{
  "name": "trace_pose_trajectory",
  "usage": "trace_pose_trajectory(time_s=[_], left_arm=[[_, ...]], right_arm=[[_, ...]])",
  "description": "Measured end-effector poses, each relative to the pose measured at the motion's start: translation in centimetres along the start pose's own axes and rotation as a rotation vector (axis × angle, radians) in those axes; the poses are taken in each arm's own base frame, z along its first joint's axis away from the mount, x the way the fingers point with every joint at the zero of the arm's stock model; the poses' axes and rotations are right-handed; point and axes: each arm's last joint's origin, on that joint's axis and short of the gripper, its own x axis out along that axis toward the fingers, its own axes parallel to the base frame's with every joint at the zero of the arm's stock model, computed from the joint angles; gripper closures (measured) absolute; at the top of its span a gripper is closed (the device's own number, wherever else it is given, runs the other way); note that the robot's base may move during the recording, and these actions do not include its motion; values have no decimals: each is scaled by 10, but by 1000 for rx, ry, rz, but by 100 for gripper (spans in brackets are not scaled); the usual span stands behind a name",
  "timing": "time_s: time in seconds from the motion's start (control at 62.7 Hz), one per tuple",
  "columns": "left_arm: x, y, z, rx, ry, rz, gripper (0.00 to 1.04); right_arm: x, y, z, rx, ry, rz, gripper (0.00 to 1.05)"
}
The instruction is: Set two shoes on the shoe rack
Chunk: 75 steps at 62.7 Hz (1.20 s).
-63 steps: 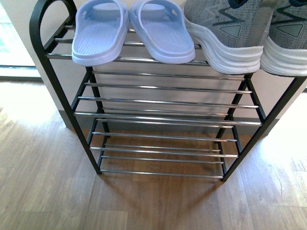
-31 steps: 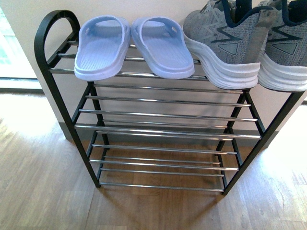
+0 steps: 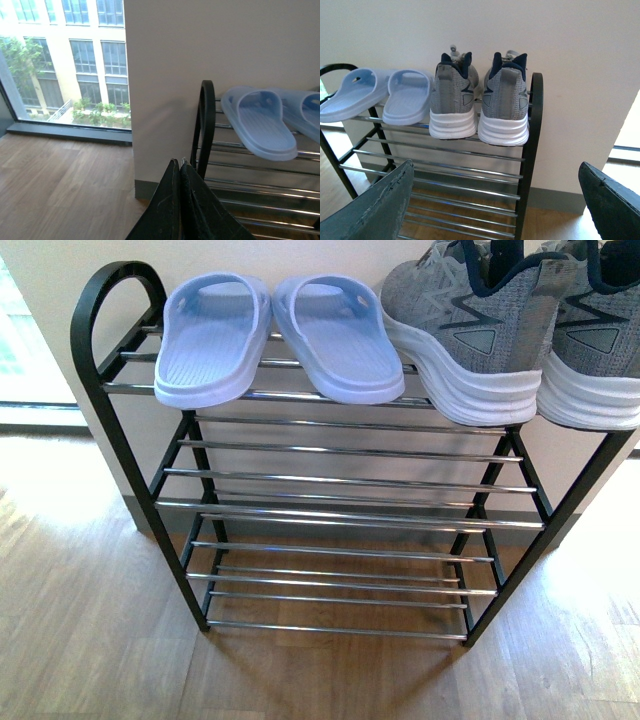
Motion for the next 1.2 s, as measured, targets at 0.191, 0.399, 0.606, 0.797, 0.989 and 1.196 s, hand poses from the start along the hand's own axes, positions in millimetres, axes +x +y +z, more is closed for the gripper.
trace_pose_trajectory(time_s=[0.191,0.399,0.606,0.797,0.989,1.196], left_arm=[[-5,0,-7,0,1,-3,104],[-9,0,-13,0,-12,-3,104],[-20,0,-22,1,21,-3,104],[-22,0,-21,1,6,-2,104],[-22,0,-21,0,5,-2,99],[-22,0,-21,0,5,-2,61]], right_arm=[[0,0,0,0,0,0,9],[0,0,0,0,0,0,9],[0,0,0,0,0,0,9],[0,0,0,0,0,0,9],[0,0,0,0,0,0,9],[0,0,0,0,0,0,9]])
